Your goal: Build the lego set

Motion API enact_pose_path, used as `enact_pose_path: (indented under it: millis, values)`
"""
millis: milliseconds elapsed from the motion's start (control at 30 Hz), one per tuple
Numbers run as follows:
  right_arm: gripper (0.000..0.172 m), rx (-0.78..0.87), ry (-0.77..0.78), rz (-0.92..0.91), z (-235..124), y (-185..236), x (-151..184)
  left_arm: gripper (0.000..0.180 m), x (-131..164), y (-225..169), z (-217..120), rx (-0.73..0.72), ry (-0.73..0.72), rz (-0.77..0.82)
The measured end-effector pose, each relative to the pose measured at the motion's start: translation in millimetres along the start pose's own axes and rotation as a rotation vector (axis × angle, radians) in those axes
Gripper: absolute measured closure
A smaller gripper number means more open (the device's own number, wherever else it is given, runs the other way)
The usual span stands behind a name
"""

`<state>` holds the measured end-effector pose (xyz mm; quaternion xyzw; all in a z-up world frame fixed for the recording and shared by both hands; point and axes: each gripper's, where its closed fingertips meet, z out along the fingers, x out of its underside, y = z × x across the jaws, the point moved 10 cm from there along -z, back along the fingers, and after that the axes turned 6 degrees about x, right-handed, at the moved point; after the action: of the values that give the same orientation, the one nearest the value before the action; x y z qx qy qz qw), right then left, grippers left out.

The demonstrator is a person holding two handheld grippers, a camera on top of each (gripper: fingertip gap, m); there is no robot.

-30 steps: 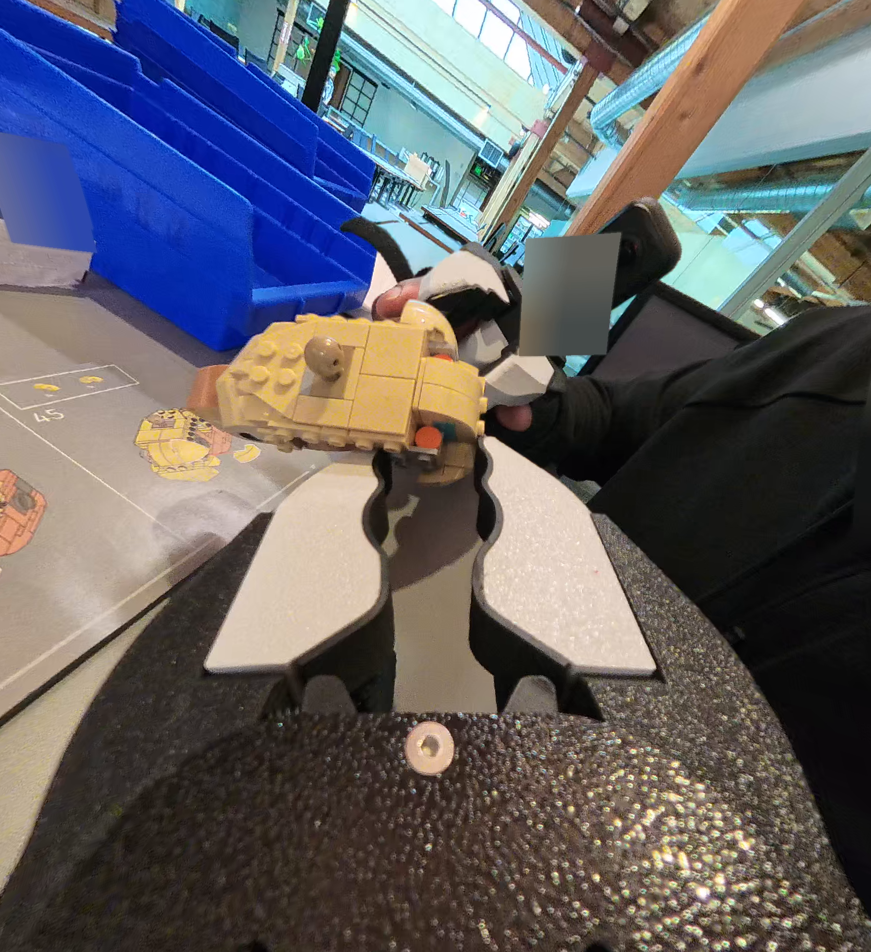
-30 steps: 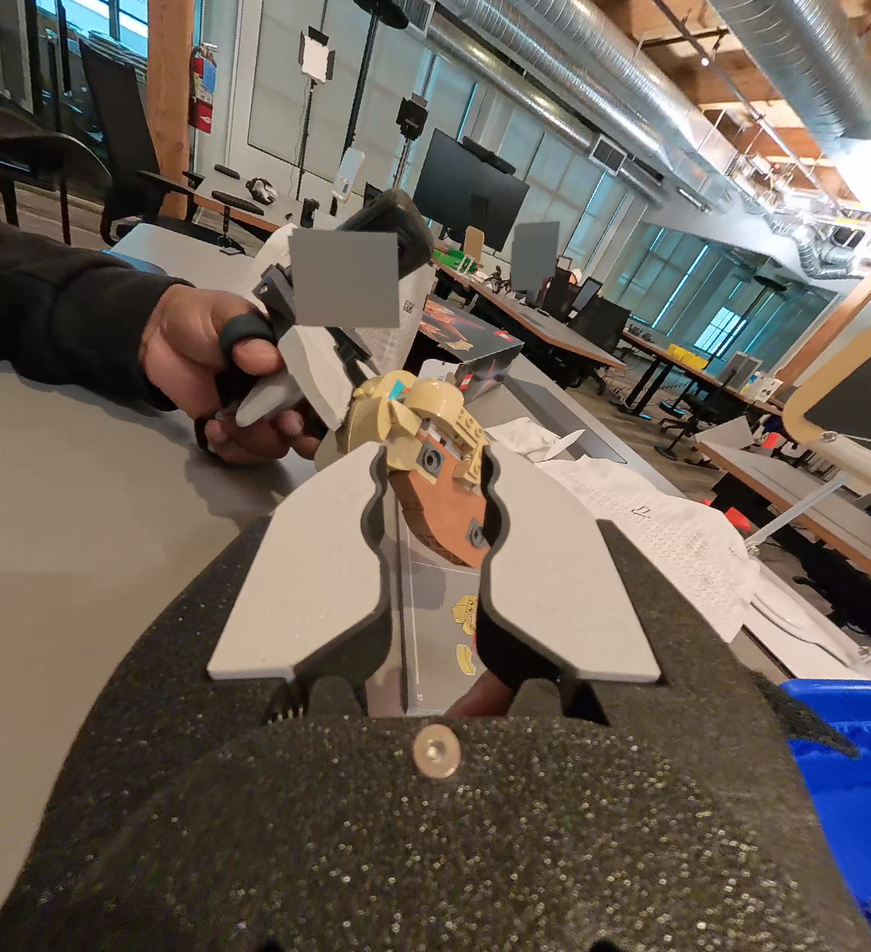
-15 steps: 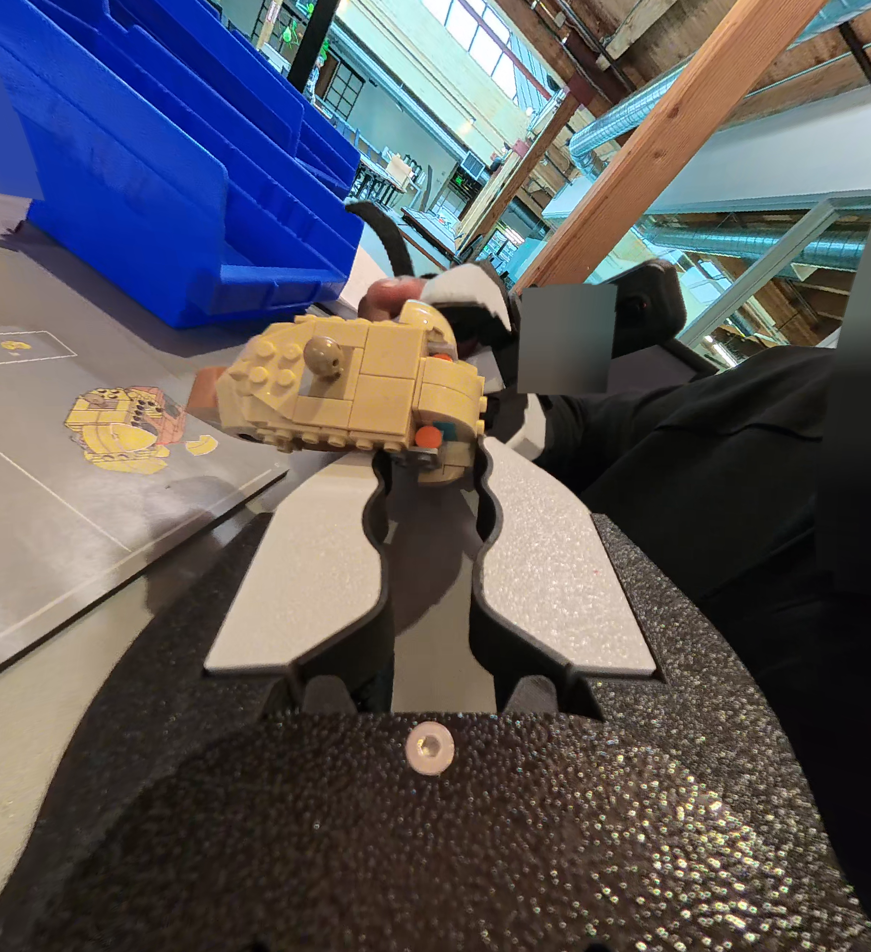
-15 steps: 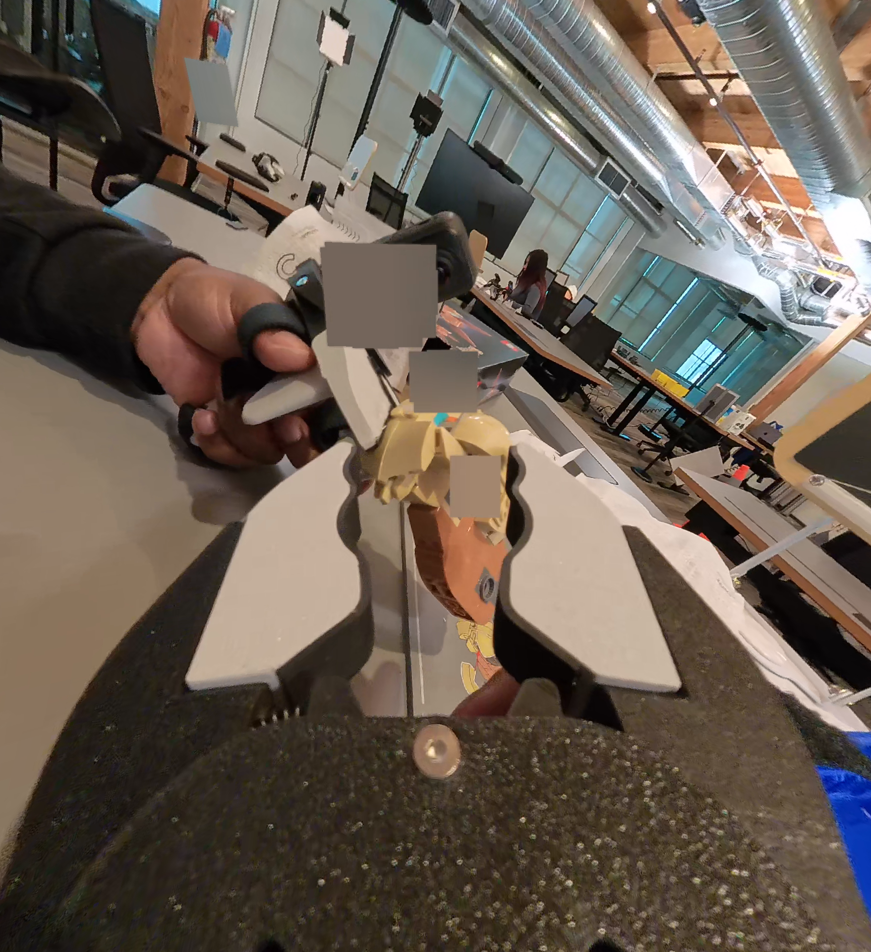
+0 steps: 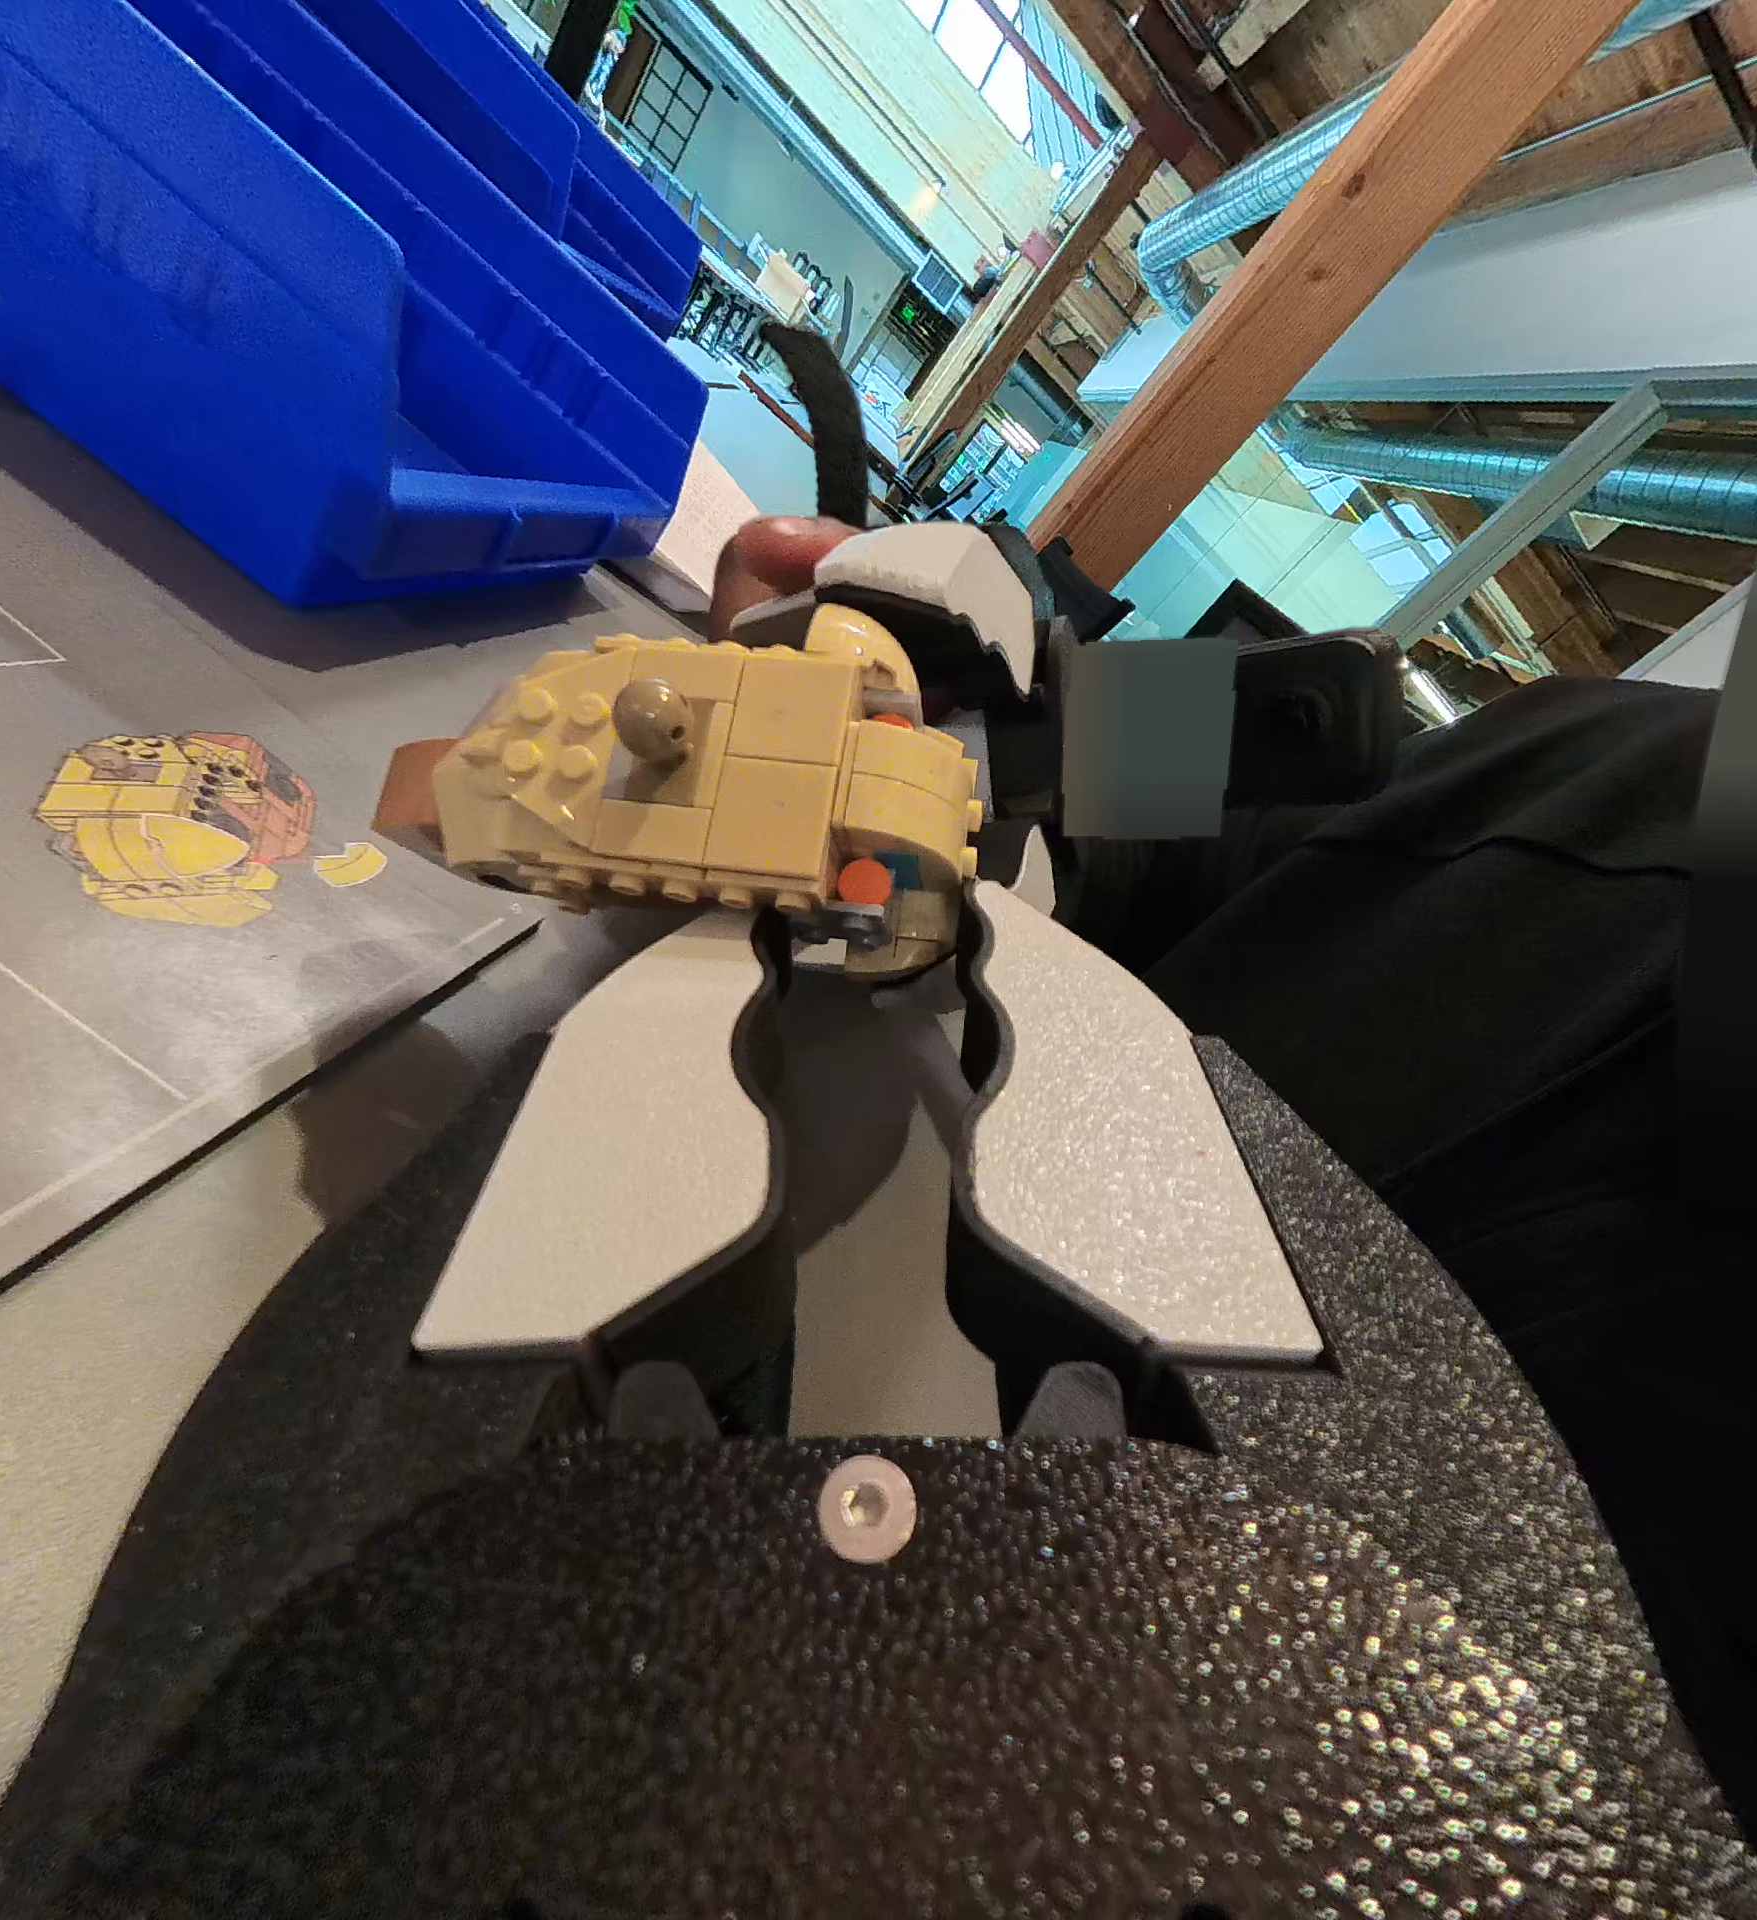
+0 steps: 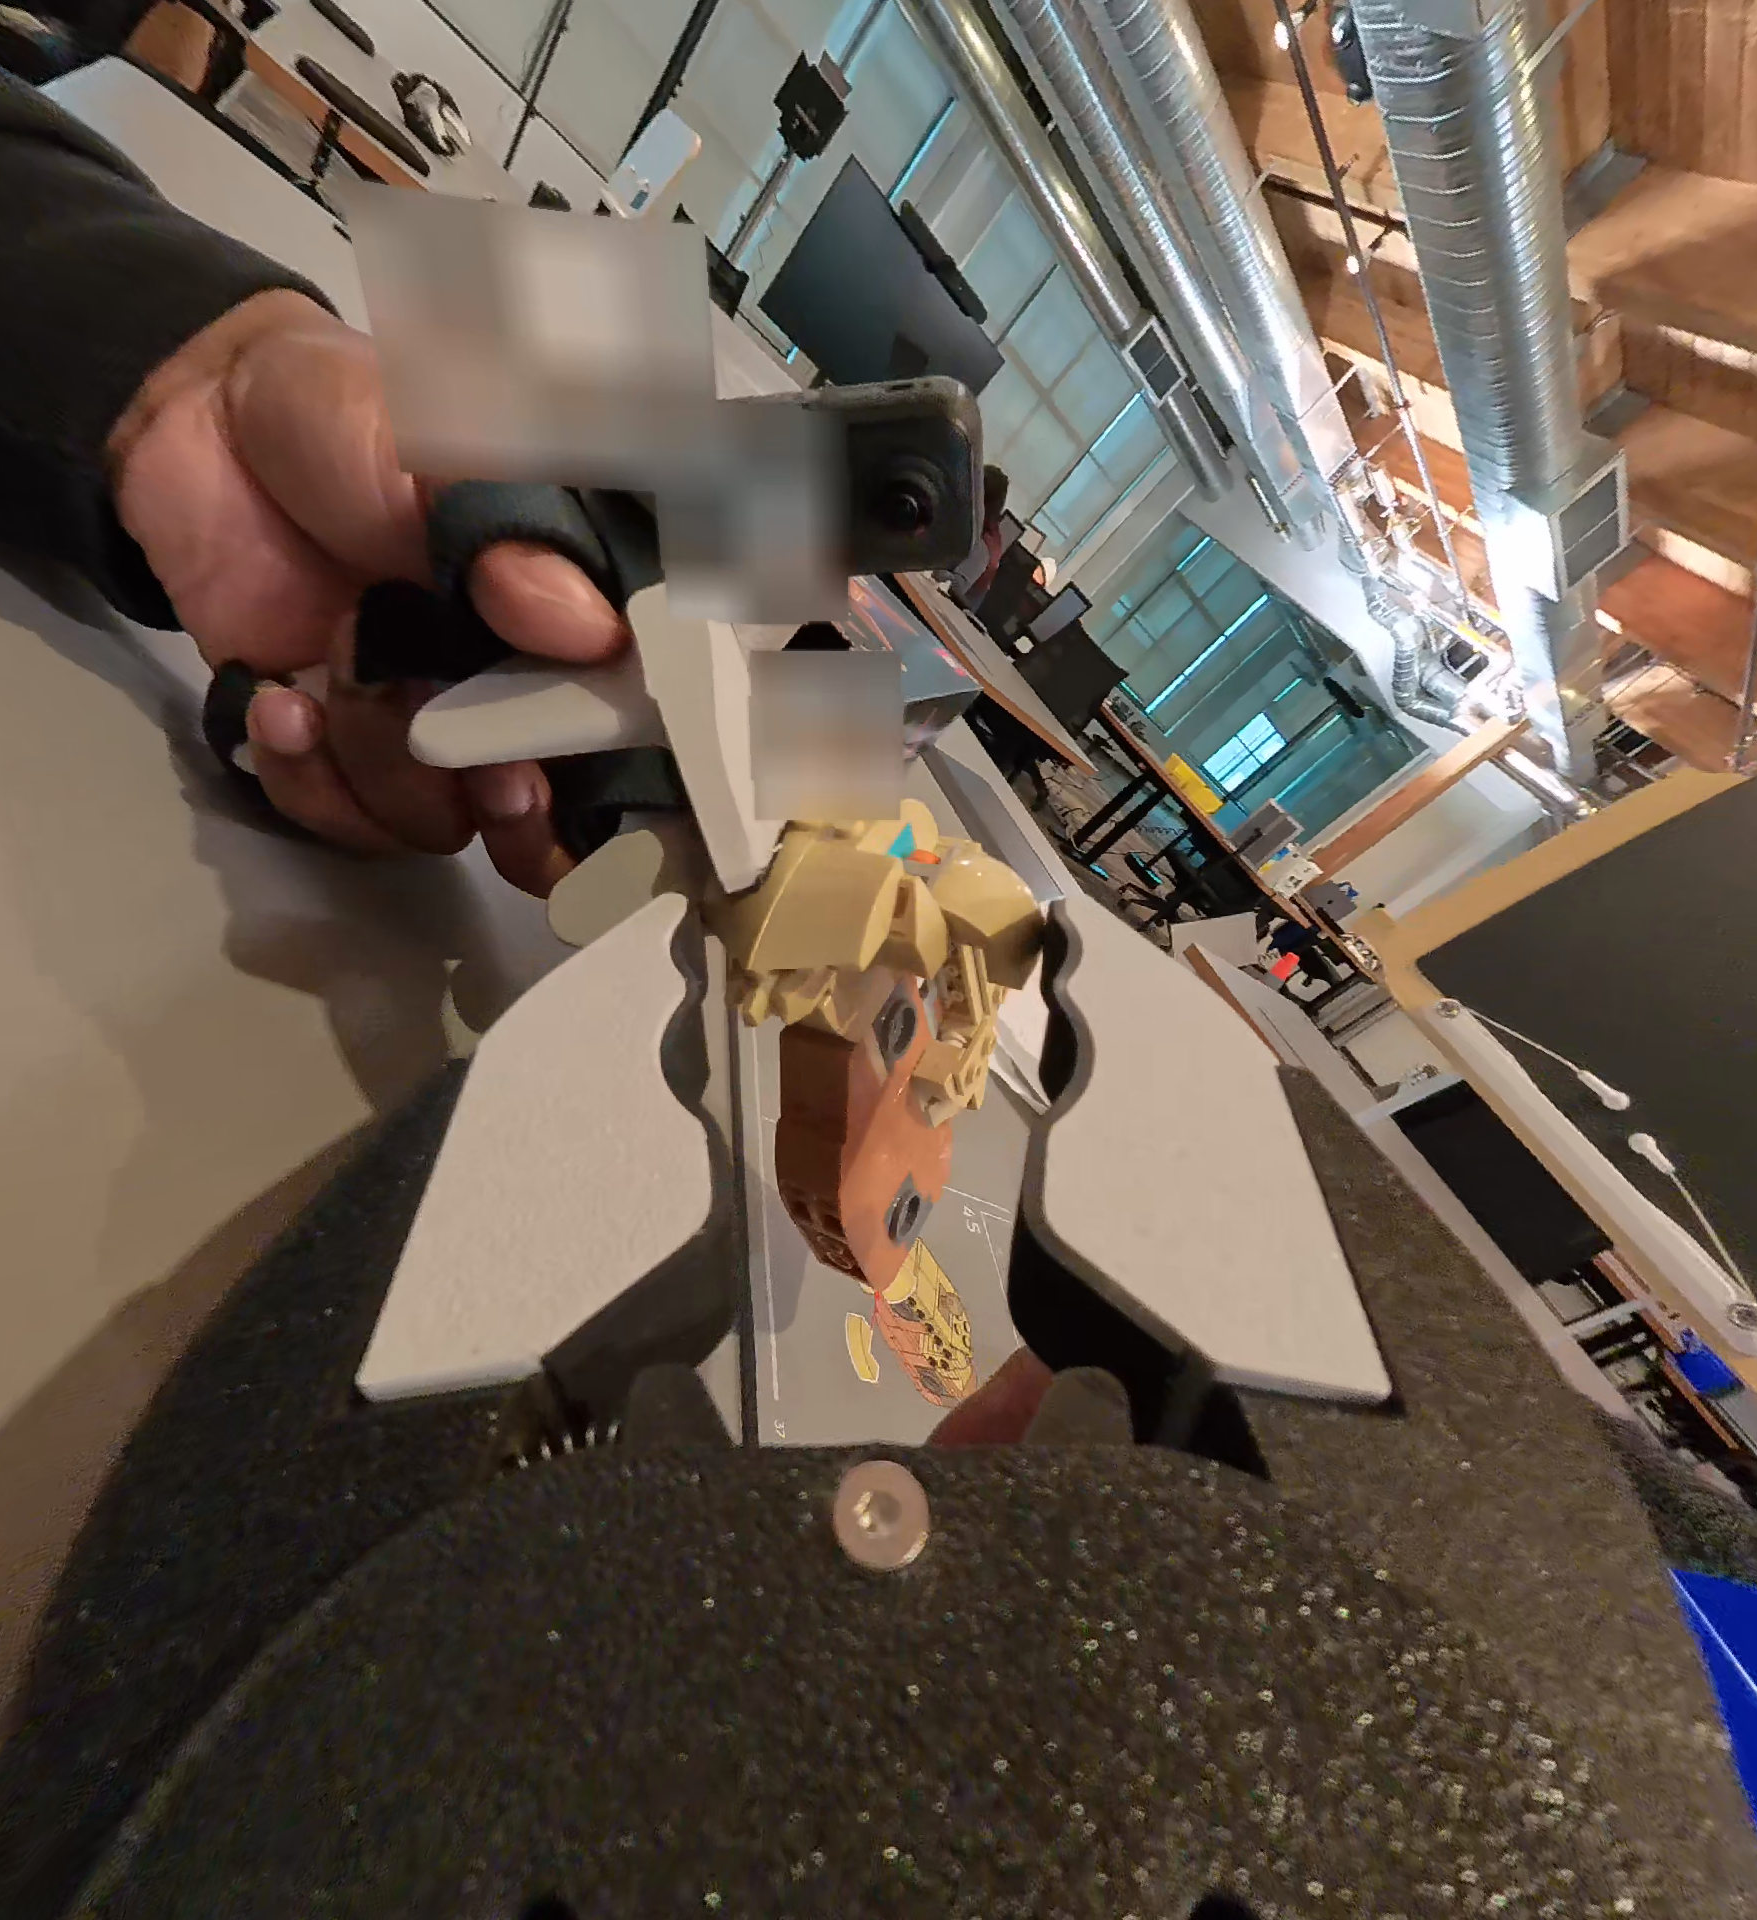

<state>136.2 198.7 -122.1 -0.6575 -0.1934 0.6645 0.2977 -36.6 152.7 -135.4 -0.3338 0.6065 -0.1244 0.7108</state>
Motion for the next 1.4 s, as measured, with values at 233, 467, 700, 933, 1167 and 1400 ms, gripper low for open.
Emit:
enact_pose_path:
  millis: [233,467,700,933,1167,1400]
  values:
    - [0.110,-0.023,0.017,0.057,2.8,0.1,2.6,0.151,0.8,1.1,-1.2,-0.016,0.011,-0.022]
    - [0.110,-0.082,0.059,0.030,3.9,-0.9,3.3,0.152,2.9,0.6,-0.2,-0.050,0.058,-0.014]
    - [0.110,-0.135,0.084,-0.015,2.8,-2.2,1.5,0.152,5.2,-0.7,2.1,-0.065,0.101,-0.005]
    - [0.110,-0.134,0.096,-0.002,3.6,-3.1,1.5,0.152,3.8,-2.0,1.0,-0.100,0.111,0.040]
    - [0.111,-0.264,0.093,0.251,-3.5,-11.4,13.9,0.152,3.7,-8.6,2.0,-0.319,0.276,0.356]
    - [0.132,-0.315,0.090,0.563,-4.2,-27.8,18.9,0.152,9.9,-13.4,7.1,-0.467,0.433,0.641]
